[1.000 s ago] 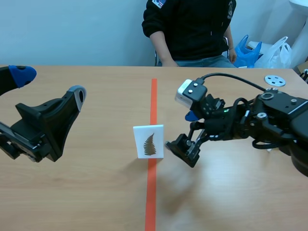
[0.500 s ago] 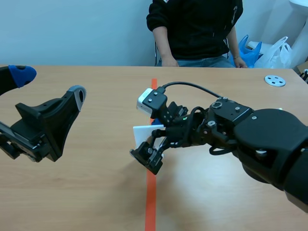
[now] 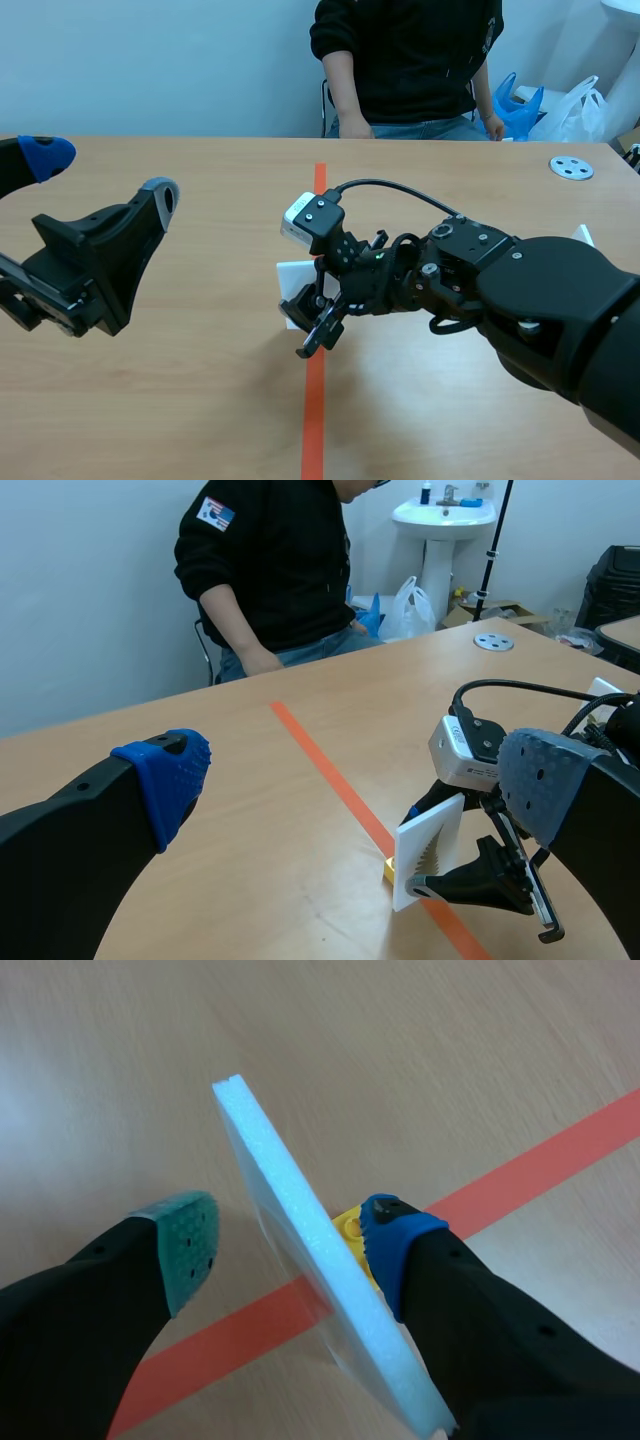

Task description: Sort the leaf by its shape. The table is split by an orange tape line. A compound leaf with several leaflets goes to the left side, a simple leaf with one blade goes to the right side. Return to the home posture when a red brick is placed on the table.

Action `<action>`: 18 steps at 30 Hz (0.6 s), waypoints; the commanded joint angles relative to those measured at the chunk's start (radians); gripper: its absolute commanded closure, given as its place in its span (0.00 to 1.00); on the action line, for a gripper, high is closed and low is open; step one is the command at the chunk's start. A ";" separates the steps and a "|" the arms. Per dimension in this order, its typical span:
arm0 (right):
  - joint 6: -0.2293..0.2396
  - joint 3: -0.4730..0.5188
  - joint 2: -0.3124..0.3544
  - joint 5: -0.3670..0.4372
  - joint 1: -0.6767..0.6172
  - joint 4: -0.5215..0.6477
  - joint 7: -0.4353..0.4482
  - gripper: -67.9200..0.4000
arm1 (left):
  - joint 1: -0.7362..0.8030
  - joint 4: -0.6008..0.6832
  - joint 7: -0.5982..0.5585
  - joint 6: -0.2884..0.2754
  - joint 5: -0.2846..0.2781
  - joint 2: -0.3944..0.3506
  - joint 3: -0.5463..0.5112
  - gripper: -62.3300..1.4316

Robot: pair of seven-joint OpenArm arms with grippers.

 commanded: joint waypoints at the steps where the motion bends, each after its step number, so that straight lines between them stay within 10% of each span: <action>1: 0.000 0.006 0.005 0.006 0.020 0.013 0.016 0.59 | 0.000 0.010 -0.018 -0.002 -0.006 0.000 0.001 0.01; 9: 0.000 0.007 0.005 0.006 0.020 0.013 0.026 0.87 | 0.000 0.010 -0.018 -0.002 -0.006 0.000 0.001 0.01; 18: 0.000 0.011 0.005 0.006 0.020 0.013 0.030 0.91 | 0.000 0.010 -0.018 -0.002 -0.006 0.000 0.001 0.01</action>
